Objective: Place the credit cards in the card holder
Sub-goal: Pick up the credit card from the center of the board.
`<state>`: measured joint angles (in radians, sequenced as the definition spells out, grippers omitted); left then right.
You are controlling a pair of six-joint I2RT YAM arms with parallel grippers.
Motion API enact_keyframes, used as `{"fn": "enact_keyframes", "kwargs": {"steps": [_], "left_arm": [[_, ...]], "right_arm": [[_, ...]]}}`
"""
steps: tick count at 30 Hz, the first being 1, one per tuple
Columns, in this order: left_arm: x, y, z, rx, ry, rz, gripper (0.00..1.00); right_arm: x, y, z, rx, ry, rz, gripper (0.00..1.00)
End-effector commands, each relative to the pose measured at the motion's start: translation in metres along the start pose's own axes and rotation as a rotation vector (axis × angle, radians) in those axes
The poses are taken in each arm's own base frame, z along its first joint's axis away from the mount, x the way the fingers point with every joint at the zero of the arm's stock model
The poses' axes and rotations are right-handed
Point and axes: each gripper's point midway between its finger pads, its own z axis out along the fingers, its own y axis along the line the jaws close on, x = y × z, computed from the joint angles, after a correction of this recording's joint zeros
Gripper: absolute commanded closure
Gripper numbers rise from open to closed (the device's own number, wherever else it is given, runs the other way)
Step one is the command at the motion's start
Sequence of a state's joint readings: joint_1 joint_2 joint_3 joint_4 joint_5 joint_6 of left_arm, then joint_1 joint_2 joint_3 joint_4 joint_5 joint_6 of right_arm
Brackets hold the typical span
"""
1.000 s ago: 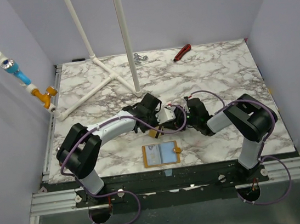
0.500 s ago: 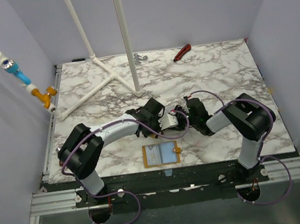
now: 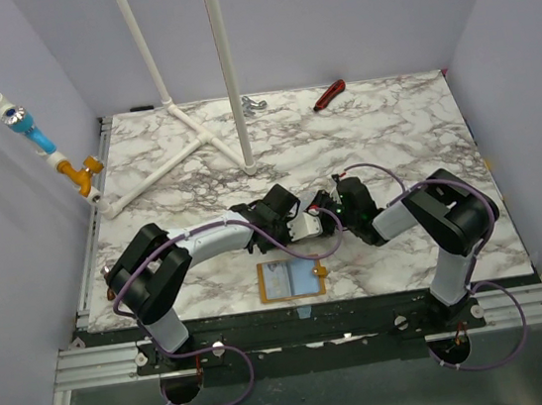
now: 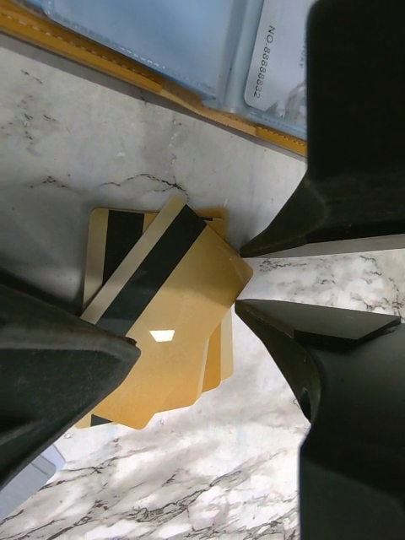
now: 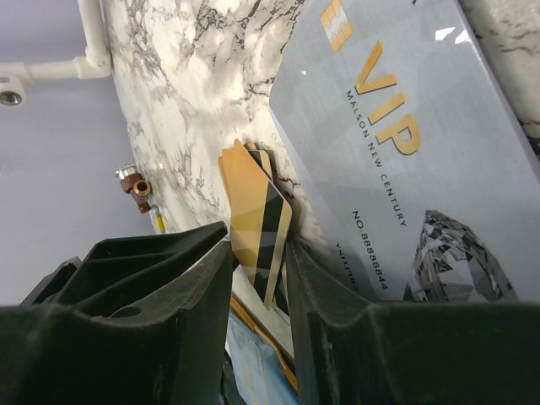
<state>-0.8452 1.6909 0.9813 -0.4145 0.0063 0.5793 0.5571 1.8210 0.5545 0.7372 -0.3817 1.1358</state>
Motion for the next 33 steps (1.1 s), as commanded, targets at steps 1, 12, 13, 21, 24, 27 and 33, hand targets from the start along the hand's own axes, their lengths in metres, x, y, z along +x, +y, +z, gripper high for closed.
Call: {"fn": "enact_keyframes", "kwargs": {"steps": [1, 12, 13, 21, 24, 27, 33], "left_arm": [[0.017, -0.009, 0.01, 0.019, 0.059, 0.018, 0.72], [0.018, -0.017, 0.013, 0.061, 0.049, 0.051, 0.72], [0.017, -0.017, 0.012, 0.065, 0.049, 0.052, 0.72], [-0.004, -0.003, -0.024, 0.079, -0.018, 0.013, 0.72], [-0.014, 0.005, -0.031, 0.072, -0.034, 0.003, 0.72], [-0.021, 0.015, -0.029, 0.04, -0.04, -0.004, 0.72], [-0.026, 0.031, -0.013, -0.017, -0.024, -0.008, 0.72]], "right_arm": [[0.004, -0.019, -0.003, 0.089, -0.005, -0.002, 0.64], [-0.008, 0.0, -0.004, 0.05, -0.046, -0.026, 0.65], [-0.009, -0.001, -0.002, 0.053, -0.043, -0.025, 0.65], [-0.005, -0.015, 0.002, 0.099, -0.028, -0.009, 0.66], [-0.004, -0.019, 0.003, 0.111, -0.025, -0.003, 0.66], [-0.005, -0.022, 0.004, 0.119, -0.03, 0.001, 0.65], [-0.007, -0.024, 0.003, 0.134, -0.048, 0.014, 0.66]]}}
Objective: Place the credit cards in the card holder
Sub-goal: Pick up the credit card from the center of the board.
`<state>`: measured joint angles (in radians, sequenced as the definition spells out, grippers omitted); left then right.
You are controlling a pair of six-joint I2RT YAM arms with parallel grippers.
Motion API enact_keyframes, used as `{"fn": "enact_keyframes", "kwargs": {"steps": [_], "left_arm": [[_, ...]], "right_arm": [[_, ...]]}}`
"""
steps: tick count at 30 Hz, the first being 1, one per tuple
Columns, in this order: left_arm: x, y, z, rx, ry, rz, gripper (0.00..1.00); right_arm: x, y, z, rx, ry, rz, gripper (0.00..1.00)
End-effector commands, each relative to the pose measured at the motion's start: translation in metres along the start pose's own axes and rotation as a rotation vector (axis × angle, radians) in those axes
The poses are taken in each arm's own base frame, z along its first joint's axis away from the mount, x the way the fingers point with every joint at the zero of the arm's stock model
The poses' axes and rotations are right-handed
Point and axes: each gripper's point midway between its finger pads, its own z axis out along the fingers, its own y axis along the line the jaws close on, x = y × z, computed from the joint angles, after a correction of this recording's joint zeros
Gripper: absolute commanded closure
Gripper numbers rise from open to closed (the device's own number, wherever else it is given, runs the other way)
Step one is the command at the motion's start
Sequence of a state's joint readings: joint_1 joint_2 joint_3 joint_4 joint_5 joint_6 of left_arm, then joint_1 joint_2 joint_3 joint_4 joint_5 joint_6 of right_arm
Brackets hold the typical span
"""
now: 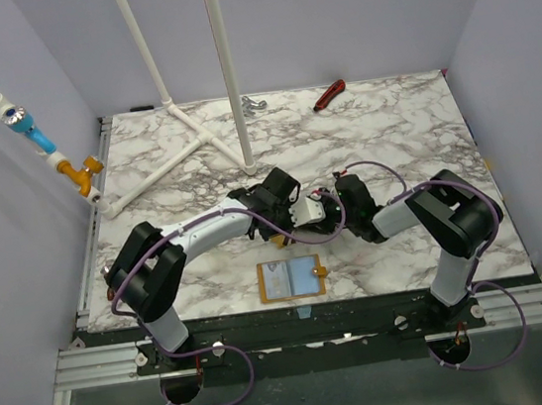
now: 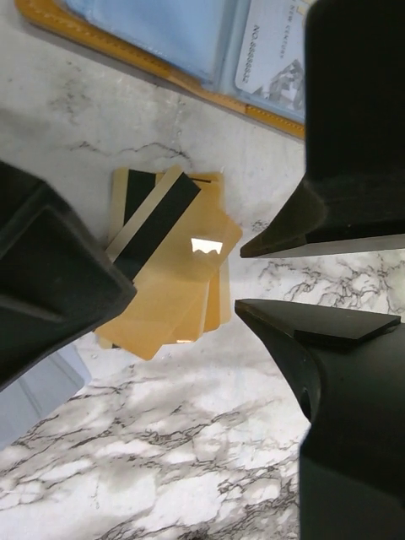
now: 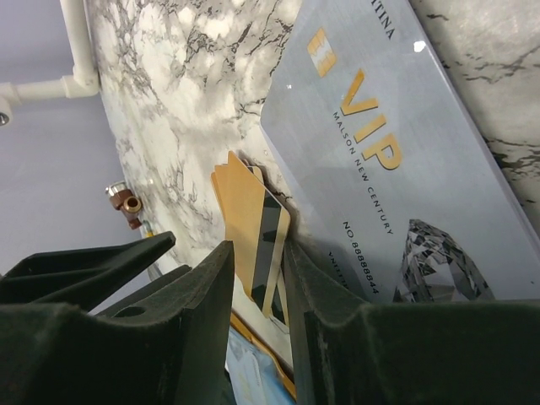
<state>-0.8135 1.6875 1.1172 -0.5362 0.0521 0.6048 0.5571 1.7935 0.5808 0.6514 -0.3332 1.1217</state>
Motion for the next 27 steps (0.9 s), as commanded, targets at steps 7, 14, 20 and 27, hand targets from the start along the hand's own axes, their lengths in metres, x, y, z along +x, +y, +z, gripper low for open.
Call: {"fn": "enact_keyframes", "kwargs": {"steps": [7, 14, 20, 27], "left_arm": [[0.01, 0.004, 0.028, -0.023, 0.042, 0.017, 0.72], [0.02, 0.004, 0.036, -0.038, 0.075, 0.021, 0.72], [0.023, 0.002, 0.036, -0.035, 0.078, 0.027, 0.72], [0.026, 0.0, 0.036, -0.033, 0.081, 0.031, 0.72]], "right_arm": [[-0.002, -0.022, 0.005, 0.09, -0.033, 0.033, 0.66], [-0.001, -0.021, 0.005, 0.076, -0.034, 0.045, 0.66], [-0.001, -0.02, 0.007, 0.065, -0.034, 0.052, 0.66], [-0.01, -0.005, 0.004, 0.018, -0.068, 0.036, 0.7]]}}
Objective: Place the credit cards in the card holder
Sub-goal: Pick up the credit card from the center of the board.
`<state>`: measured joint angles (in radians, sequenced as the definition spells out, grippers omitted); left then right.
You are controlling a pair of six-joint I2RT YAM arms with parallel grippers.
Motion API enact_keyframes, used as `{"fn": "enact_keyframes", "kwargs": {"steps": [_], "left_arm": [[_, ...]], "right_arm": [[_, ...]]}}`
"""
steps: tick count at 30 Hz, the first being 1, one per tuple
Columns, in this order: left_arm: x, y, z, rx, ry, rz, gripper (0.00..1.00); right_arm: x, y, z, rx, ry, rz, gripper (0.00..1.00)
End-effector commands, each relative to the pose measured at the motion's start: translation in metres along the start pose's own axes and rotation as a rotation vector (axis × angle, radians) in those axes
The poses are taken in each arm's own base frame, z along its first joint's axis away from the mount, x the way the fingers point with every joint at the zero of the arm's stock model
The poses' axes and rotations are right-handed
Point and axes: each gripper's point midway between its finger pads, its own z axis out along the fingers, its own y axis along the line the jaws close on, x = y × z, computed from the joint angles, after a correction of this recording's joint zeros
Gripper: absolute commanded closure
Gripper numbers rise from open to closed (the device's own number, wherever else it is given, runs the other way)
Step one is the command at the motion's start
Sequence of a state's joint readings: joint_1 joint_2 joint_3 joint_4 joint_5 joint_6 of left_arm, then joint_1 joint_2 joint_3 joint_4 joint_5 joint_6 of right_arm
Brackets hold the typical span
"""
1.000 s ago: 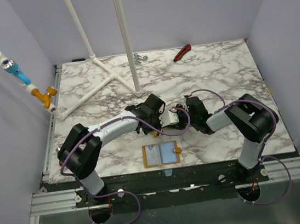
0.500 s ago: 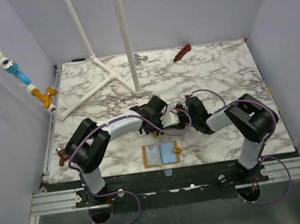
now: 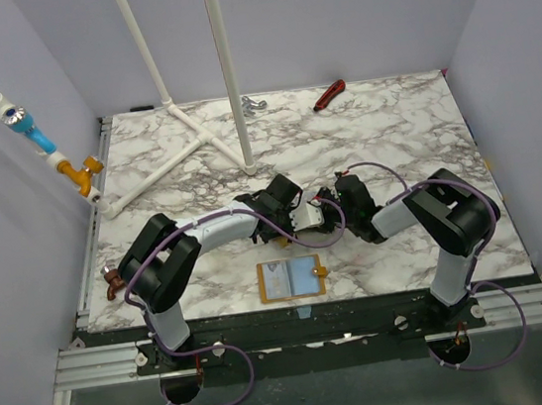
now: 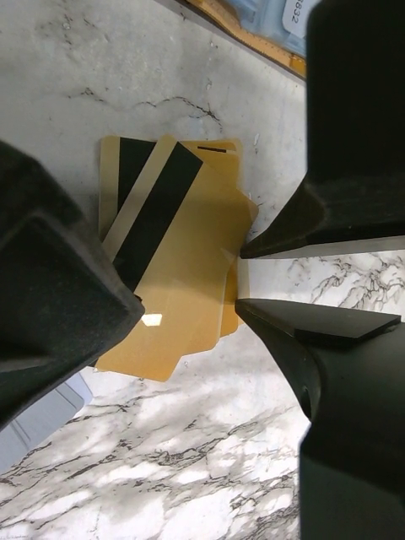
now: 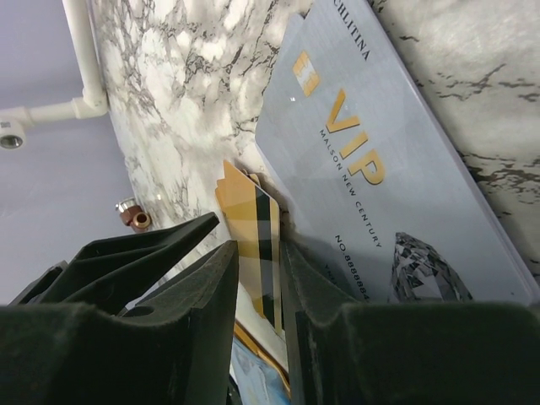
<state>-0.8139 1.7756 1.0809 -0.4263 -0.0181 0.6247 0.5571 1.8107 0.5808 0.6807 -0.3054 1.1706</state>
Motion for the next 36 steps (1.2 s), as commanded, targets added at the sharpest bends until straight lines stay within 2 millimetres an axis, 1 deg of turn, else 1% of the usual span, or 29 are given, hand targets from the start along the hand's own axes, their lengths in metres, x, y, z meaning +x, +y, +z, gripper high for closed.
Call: {"fn": "enact_keyframes", "kwargs": {"steps": [1, 5, 13, 16, 21, 25, 29, 33, 36], "left_arm": [[0.011, -0.008, 0.005, 0.015, 0.027, 0.014, 0.72], [0.012, -0.009, 0.006, 0.015, 0.026, 0.013, 0.72], [0.009, -0.007, 0.006, 0.013, 0.019, 0.011, 0.72], [0.009, -0.007, 0.007, 0.016, 0.02, 0.012, 0.72], [0.01, -0.008, 0.008, 0.018, 0.021, 0.015, 0.72], [0.01, -0.008, 0.009, 0.019, 0.023, 0.016, 0.73], [0.01, -0.007, 0.009, 0.017, 0.022, 0.017, 0.73], [0.01, -0.008, 0.009, 0.017, 0.024, 0.018, 0.73], [0.009, -0.008, 0.009, 0.016, 0.021, 0.017, 0.72]], "right_arm": [[-0.007, -0.001, -0.001, 0.011, -0.046, -0.019, 0.7], [-0.011, 0.009, -0.002, 0.002, -0.055, -0.048, 0.7], [0.001, 0.012, 0.002, -0.054, 0.001, -0.024, 0.7], [0.006, 0.016, 0.003, -0.086, 0.02, -0.02, 0.71], [0.013, 0.012, 0.005, -0.086, 0.043, -0.012, 0.71], [0.017, 0.012, 0.004, -0.1, 0.056, -0.002, 0.73], [0.022, 0.017, 0.003, -0.135, 0.075, 0.002, 0.77], [0.031, 0.02, 0.007, -0.137, 0.11, -0.012, 0.78], [0.038, 0.017, 0.01, -0.123, 0.129, -0.013, 0.78]]}}
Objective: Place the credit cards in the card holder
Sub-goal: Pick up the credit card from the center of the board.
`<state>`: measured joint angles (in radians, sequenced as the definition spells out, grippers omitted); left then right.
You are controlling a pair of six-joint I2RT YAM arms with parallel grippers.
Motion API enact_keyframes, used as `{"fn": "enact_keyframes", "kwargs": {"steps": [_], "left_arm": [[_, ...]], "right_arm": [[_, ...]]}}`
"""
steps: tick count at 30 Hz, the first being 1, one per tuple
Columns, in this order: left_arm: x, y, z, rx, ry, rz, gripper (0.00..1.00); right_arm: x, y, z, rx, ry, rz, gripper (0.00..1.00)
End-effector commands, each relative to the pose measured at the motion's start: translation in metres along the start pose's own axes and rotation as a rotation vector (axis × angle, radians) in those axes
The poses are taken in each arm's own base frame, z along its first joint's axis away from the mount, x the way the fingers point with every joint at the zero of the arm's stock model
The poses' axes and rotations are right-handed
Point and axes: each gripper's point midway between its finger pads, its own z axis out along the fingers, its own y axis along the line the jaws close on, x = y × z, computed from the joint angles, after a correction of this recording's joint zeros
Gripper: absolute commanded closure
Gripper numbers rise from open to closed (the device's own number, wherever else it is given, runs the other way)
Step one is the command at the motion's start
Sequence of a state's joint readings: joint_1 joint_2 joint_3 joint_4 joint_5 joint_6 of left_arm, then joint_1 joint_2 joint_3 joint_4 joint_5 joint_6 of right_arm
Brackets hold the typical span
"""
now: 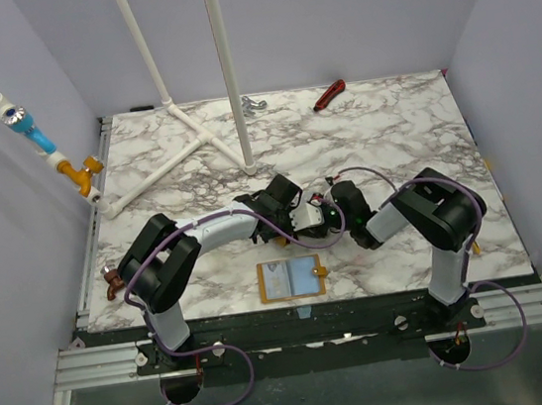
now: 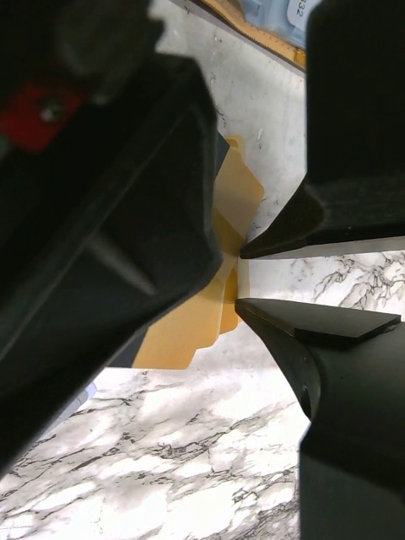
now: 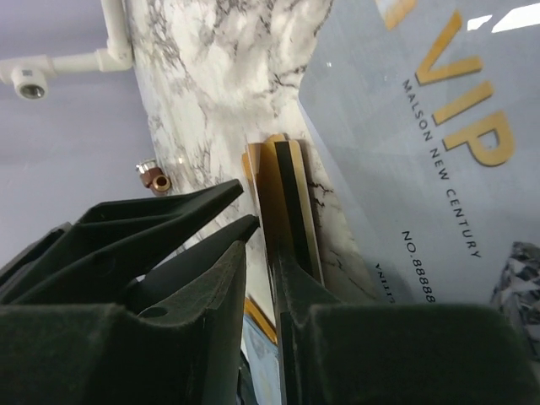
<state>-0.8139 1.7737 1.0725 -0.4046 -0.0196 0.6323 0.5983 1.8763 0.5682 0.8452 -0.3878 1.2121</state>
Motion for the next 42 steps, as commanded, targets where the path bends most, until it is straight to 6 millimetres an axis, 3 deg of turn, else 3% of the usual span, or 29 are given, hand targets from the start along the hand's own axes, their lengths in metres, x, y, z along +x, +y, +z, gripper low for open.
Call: {"fn": "enact_keyframes", "kwargs": {"steps": [1, 6, 11, 15, 20, 24, 26, 27, 28, 33, 34, 36, 40, 42], "left_arm": [[0.01, -0.009, 0.007, 0.025, 0.03, 0.01, 0.73], [0.007, -0.006, -0.002, 0.019, 0.016, -0.007, 0.72], [0.0, 0.006, -0.031, 0.025, -0.031, -0.082, 0.72], [-0.005, 0.026, -0.074, 0.014, -0.094, -0.168, 0.7], [-0.018, 0.056, -0.146, -0.014, -0.235, -0.336, 0.62], [-0.026, 0.06, -0.189, -0.025, -0.317, -0.43, 0.42], [-0.031, 0.059, -0.207, -0.024, -0.356, -0.461, 0.37], [-0.036, 0.057, -0.216, -0.002, -0.383, -0.479, 0.26], [-0.037, 0.056, -0.225, 0.019, -0.404, -0.501, 0.02], [-0.034, 0.045, -0.228, 0.194, -0.408, -0.629, 0.01], [-0.04, 0.036, -0.236, 0.302, -0.481, -0.622, 0.02], [-0.046, 0.038, -0.253, 0.367, -0.61, -0.663, 0.02], [-0.043, 0.051, -0.25, 0.234, -0.657, -0.7, 0.01], [-0.04, 0.05, -0.246, 0.257, -0.619, -0.74, 0.01]], "right_arm": [[0.013, -0.002, 0.007, -0.005, 0.047, -0.004, 0.78], [0.009, -0.003, 0.004, 0.017, 0.024, -0.005, 0.98], [0.0, 0.009, 0.0, 0.031, -0.001, -0.049, 0.99], [-0.008, 0.024, -0.008, 0.037, -0.013, -0.12, 0.99], [-0.012, 0.05, -0.026, 0.025, 0.005, -0.277, 0.99], [-0.005, 0.076, -0.048, -0.032, 0.043, -0.411, 0.99], [-0.001, 0.091, -0.06, -0.074, 0.058, -0.468, 0.99], [0.001, 0.1, -0.065, -0.102, 0.068, -0.499, 0.99], [0.002, 0.108, -0.071, -0.124, 0.074, -0.526, 0.99], [0.01, 0.14, -0.092, -0.208, 0.117, -0.642, 0.99], [0.011, 0.144, -0.096, -0.218, 0.119, -0.658, 0.99], [0.012, 0.149, -0.101, -0.239, 0.117, -0.68, 1.0], [0.02, 0.158, -0.108, -0.286, 0.152, -0.709, 0.99], [0.025, 0.161, -0.11, -0.31, 0.18, -0.709, 0.99]]}}
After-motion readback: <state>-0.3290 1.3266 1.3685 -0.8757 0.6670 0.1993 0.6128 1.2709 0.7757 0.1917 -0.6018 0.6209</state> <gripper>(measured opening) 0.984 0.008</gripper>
